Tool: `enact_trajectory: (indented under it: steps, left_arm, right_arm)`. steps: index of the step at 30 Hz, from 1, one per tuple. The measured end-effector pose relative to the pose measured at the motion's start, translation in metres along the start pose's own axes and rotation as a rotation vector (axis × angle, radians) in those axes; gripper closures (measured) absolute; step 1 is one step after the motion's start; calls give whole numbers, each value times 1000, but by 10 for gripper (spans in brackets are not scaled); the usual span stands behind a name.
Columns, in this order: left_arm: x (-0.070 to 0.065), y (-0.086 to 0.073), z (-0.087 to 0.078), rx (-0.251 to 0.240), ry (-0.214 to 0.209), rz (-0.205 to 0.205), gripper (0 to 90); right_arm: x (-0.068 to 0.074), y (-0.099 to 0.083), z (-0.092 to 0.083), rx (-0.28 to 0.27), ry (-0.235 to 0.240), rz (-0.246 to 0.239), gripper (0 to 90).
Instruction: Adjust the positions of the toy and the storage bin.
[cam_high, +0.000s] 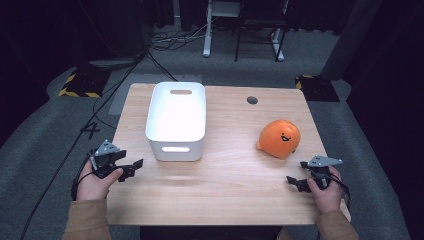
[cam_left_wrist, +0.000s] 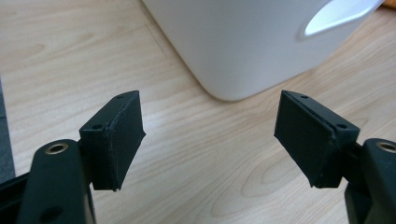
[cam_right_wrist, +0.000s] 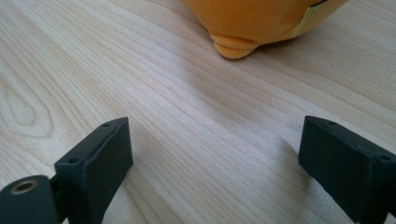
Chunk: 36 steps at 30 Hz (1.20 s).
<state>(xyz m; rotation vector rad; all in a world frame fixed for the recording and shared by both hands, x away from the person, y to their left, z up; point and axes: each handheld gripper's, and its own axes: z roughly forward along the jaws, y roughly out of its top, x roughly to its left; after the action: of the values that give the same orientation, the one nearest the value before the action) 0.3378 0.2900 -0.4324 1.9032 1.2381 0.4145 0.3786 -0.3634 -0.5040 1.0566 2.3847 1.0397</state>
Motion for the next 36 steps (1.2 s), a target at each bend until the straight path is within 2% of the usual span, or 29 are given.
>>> enact_trajectory:
  steps: [3, 4, 6, 7, 9, 11, 12, 17, 21, 29, 31, 36]
  left_arm:
    - [-1, 3, -4, -50, 5, -19, 241]
    - [-1, 3, -4, -50, 5, -19, 241]
    - [-2, 5, -7, -91, 17, -23, 240]
    - [-2, 5, -7, -91, 17, -23, 239]
    - [-3, 9, -10, -134, 14, -31, 238]
    - [-4, 10, -11, -139, 12, -32, 238]
    - [-5, 13, -13, -161, 8, -30, 238]
    - [-8, 21, -16, -195, 4, -21, 238]
    - [-12, 27, -17, -204, -9, -23, 239]
    - [-22, 44, -18, -236, -22, 3, 234]
    - [-24, 50, -16, -258, -20, 7, 233]
    - [-25, 56, -11, -270, -33, 0, 233]
  right_arm:
    - [0, 0, 0, 0, 0, 0, 100]
    - [0, 0, 0, 0, 0, 0, 100]
    - [0, -1, -1, 2, -1, -7, 105]
    - [0, -1, -1, 2, -1, -7, 105]
    - [0, -1, -1, 1, -2, -9, 105]
    - [0, -1, -1, 1, -1, -10, 104]
    - [0, 0, 0, 1, 2, -4, 104]
    - [0, 0, 0, 1, 0, -5, 103]
    - [0, 0, 0, 0, 0, -4, 103]
    - [0, 0, 0, 1, 0, -5, 104]
    - [0, 0, 0, 1, -1, -6, 103]
    - [0, 0, 0, -1, -1, -5, 103]
